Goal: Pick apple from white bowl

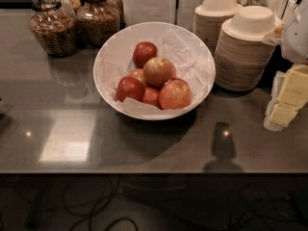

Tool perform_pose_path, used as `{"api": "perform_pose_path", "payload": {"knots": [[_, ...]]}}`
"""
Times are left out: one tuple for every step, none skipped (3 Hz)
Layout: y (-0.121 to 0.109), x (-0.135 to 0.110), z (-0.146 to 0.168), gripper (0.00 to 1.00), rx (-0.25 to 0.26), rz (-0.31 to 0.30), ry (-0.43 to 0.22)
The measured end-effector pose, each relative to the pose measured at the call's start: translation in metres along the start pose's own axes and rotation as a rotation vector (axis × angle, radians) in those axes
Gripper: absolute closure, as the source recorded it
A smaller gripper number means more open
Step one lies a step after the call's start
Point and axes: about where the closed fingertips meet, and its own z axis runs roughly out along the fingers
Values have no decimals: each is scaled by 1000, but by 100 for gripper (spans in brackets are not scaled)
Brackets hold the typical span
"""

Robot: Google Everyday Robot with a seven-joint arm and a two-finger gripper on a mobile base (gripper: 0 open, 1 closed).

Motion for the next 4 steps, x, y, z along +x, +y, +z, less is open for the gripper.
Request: {"api": "perform_pose_path", "payload": {"knots": [[-2, -3, 2, 0, 16, 0, -6], [-14, -9, 17, 0, 43, 48, -66], [-32, -30, 22, 0, 94, 73, -147], [-32, -30, 22, 0, 94, 73, -147]]}}
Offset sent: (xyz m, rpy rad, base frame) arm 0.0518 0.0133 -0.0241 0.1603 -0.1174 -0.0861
